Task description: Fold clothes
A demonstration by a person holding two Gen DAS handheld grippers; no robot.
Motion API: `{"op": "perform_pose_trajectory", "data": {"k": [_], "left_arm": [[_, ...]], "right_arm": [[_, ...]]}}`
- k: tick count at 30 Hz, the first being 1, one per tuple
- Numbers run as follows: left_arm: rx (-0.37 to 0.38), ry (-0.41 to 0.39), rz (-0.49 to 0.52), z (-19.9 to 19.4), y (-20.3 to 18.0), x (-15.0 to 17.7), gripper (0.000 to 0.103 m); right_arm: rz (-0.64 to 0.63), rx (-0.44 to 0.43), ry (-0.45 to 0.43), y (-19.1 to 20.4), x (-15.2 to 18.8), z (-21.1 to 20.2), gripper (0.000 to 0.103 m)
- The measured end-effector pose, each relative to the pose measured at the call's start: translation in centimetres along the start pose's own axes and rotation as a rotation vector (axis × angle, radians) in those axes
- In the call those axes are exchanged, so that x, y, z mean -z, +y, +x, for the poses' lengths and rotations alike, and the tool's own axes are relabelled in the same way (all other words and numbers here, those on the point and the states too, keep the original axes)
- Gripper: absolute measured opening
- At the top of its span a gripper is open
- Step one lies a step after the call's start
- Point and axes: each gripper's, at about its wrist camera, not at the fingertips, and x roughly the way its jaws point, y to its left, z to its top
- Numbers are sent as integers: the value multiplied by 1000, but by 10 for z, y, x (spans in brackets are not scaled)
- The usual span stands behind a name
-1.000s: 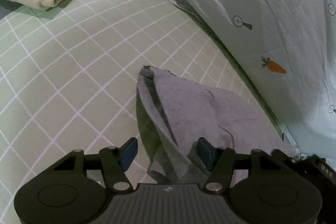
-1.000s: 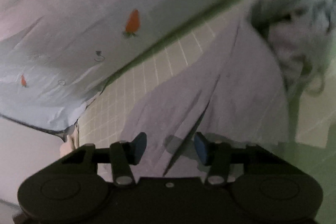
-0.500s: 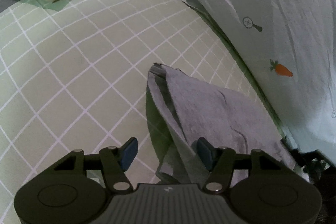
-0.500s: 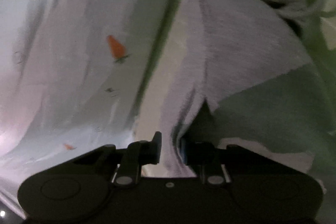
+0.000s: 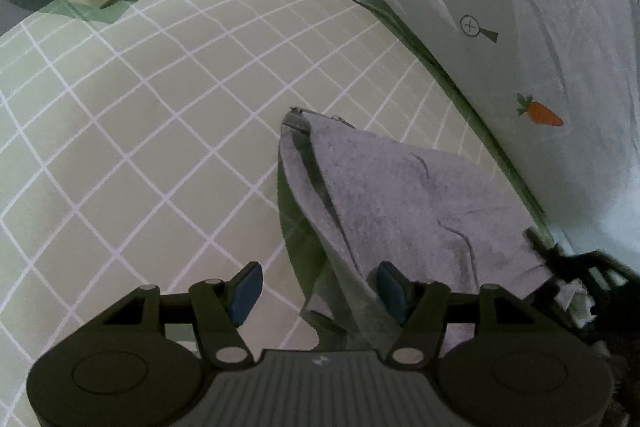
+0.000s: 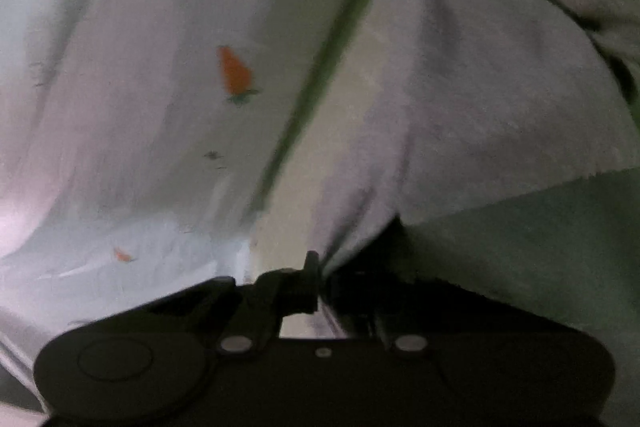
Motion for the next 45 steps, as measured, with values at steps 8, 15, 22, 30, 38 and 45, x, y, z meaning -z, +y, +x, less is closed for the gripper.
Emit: {"op": "perform_pose_trajectory", "data": {"k": [8,15,22,30,38,45], "left_arm": [[-32,-6,78,-20,-9,9,64],[-10,9,103,-45,-20,43,64],[-9,47,154,-52,-42,78,71],[-8,29,339,-57,-94,103,79],[28,29,536,-35,-167,111,95],[72,-12,738,5,-244,109,100]], "right_arm": [[-289,-75,-103,46,1,-137,5],[-332,140,-397,-12,0,-285,5],[-504,843,-194,-74,0,-278,9],[-638,784,-297,-54,13,-277,93],[-589,827,-257,-74,-21,-261,99],[-511,857,-272,-89,-40,-260,100]]}}
